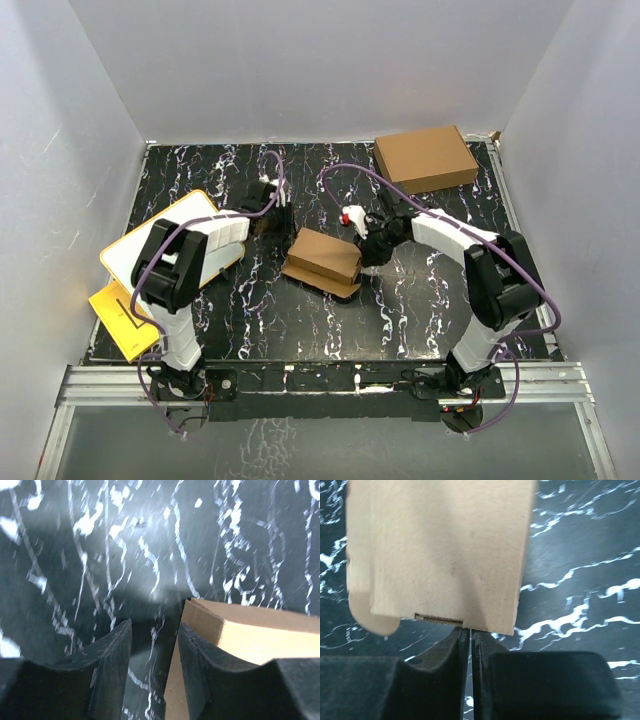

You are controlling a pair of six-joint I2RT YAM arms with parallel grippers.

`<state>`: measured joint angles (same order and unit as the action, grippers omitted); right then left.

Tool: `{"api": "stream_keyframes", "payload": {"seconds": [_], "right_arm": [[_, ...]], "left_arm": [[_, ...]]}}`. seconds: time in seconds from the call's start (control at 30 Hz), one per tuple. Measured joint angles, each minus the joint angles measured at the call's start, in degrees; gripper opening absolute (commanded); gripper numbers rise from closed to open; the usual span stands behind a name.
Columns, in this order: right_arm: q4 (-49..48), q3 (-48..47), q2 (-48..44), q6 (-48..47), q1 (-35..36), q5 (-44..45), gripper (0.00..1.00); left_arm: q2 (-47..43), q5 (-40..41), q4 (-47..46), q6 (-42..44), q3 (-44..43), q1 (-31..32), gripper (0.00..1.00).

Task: Fold the paper box

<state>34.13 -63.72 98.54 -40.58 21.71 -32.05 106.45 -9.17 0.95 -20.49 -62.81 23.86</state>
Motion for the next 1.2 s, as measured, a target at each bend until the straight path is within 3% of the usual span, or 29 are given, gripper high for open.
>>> {"api": "stream_keyframes", "payload": {"seconds": [0.23,0.33,0.6,0.7,0.77,0.83,0.9,1.03,1.2], "right_arm": [[1.84,5.09,-3.30,-0.07,1.20,-4.87,0.17],[2.95,5.57,-4.48,-1.66,1.68,-7.58,0.19],[9.57,6.32,-8.98,-10.03,1.51,-12.31,0.32],[13.07,6.34,-10.86,-13.84,1.38,-14.67,0.38],[14.58,6.10,-11.87,-16.06,1.36,-16.33,0.51],[14.93,6.01,-12.85,-17.97,1.36,-17.79,0.74],[14.64,6.01,-14.21,-20.22,1.36,-19.43,0.85],[13.31,6.01,-16.39,-30.25,1.36,-23.06,0.88],[13.35,5.99,-14.16,-41.64,1.36,-25.09,0.88]], "left_arm": [[9.09,-7.28,0.24,2.91,-11.43,-0.11,0.42],[11.50,-9.75,2.12,3.96,-15.32,-0.04,0.48],[9.94,-5.51,7.17,8.74,-20.22,-0.37,0.51],[0.83,-3.89,4.63,10.38,-13.14,-0.98,0.51],[-9.22,-4.57,0.07,10.95,-4.85,-1.53,0.51],[-19.26,-6.58,-6.43,11.13,3.52,-1.64,0.51],[-29.68,-9.57,-14.80,11.06,12.90,-0.70,0.50],[-41.64,-13.84,-28.33,11.65,28.22,3.58,0.50],[-47.12,-15.37,-36.94,15.78,42.86,13.22,0.54]]}}
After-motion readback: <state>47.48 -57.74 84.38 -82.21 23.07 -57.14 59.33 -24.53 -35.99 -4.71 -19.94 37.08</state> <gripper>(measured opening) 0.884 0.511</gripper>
